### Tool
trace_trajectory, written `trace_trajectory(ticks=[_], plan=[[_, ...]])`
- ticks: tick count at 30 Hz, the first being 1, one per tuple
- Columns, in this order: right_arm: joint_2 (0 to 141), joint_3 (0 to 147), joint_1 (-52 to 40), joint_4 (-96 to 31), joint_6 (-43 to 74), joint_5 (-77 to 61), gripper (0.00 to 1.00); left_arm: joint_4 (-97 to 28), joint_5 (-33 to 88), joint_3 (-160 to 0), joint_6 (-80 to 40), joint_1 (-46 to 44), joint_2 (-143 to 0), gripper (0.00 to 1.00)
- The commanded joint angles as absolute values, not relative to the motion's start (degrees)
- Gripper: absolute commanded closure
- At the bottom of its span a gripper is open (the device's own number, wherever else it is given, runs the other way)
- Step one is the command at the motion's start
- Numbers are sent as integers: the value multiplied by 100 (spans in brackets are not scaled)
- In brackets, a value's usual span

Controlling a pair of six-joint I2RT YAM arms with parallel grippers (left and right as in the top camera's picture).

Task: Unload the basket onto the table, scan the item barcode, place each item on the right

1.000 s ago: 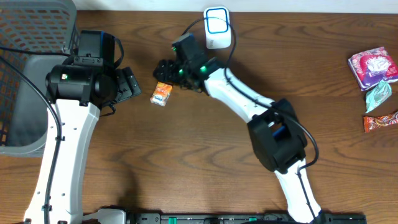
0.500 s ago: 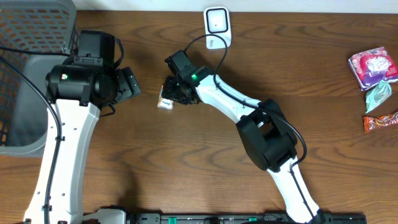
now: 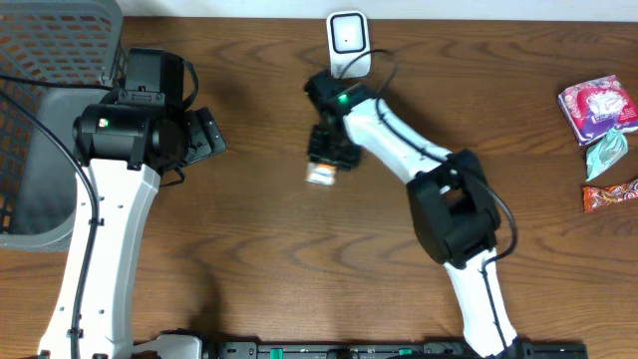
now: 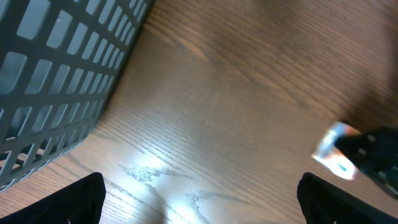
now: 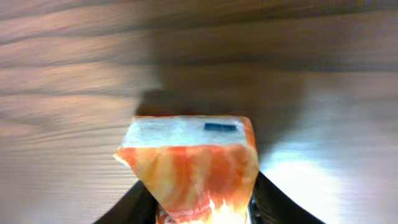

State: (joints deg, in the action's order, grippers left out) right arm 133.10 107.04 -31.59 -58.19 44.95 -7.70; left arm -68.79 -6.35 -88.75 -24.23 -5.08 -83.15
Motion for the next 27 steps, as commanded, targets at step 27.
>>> trace_trajectory(ticks=[27], plan=[[12735, 10604, -3778, -6366, 3986, 1389, 56, -6897, -668, -8895, -2475, -504, -8331, 2]])
